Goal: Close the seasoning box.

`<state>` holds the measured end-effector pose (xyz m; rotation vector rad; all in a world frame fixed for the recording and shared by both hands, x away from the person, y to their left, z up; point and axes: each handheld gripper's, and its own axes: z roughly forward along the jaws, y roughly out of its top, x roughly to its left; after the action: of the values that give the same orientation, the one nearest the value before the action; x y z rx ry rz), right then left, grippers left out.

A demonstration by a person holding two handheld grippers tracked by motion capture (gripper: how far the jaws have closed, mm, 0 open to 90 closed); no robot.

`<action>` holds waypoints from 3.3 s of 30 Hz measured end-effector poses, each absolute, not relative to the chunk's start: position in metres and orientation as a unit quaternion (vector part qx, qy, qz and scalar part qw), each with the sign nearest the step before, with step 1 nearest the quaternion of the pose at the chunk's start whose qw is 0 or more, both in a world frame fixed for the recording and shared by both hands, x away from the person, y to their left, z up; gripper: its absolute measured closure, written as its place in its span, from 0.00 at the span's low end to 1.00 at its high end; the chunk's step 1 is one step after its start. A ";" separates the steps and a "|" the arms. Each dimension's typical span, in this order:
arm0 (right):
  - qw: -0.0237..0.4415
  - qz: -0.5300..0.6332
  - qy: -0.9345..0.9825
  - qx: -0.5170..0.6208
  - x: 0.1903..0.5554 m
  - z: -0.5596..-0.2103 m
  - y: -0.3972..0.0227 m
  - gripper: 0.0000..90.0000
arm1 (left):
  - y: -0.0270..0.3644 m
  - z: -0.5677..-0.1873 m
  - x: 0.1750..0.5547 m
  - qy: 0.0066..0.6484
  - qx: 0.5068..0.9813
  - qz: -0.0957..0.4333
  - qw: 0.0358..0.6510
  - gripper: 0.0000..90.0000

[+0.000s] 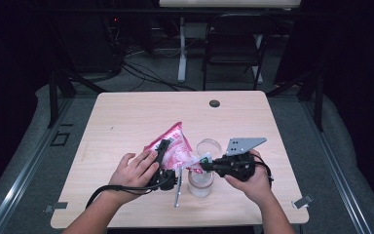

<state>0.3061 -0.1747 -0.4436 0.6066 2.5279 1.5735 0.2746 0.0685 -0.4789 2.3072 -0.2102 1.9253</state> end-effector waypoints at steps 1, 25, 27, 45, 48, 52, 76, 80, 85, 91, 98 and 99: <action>0.051 0.517 0.831 0.200 0.306 -0.444 -0.175 0.99 | 0.068 -0.479 0.275 -0.069 0.764 0.638 0.065 0.70; 0.052 0.517 0.831 0.198 0.305 -0.443 -0.173 0.99 | 0.069 -0.479 0.273 -0.075 0.760 0.642 0.066 0.70; 0.051 0.518 0.831 0.197 0.305 -0.443 -0.173 0.99 | 0.069 -0.478 0.272 -0.069 0.765 0.638 0.062 0.70; 0.054 0.517 0.831 0.198 0.305 -0.442 -0.176 0.99 | 0.066 -0.476 0.271 -0.080 0.755 0.648 0.064 0.70; 0.056 0.517 0.831 0.199 0.305 -0.442 -0.177 0.99 | 0.065 -0.475 0.271 -0.086 0.751 0.652 0.063 0.70; 0.058 0.514 0.832 0.200 0.306 -0.442 -0.177 0.99 | 0.065 -0.475 0.272 -0.082 0.754 0.649 0.066 0.70; 0.062 0.515 0.831 0.202 0.305 -0.442 -0.176 0.99 | 0.064 -0.476 0.271 -0.087 0.754 0.648 0.065 0.71; 0.063 0.516 0.830 0.203 0.305 -0.442 -0.177 0.99 | 0.064 -0.475 0.270 -0.088 0.753 0.648 0.064 0.71; 0.066 0.515 0.830 0.203 0.305 -0.442 -0.177 0.99 | 0.064 -0.475 0.269 -0.094 0.750 0.651 0.063 0.71; 0.068 0.516 0.829 0.204 0.305 -0.442 -0.176 0.99 | 0.065 -0.475 0.270 -0.090 0.752 0.650 0.064 0.71; 0.069 0.516 0.829 0.204 0.305 -0.442 -0.176 0.99 | 0.064 -0.474 0.270 -0.094 0.749 0.653 0.065 0.71; 0.071 0.515 0.829 0.204 0.305 -0.442 -0.176 0.99 | 0.064 -0.474 0.270 -0.095 0.749 0.653 0.064 0.71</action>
<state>0.3050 -0.1762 -0.4418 0.6145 2.4935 1.5497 0.2696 0.0642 -0.4738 2.2616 -0.2853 1.9708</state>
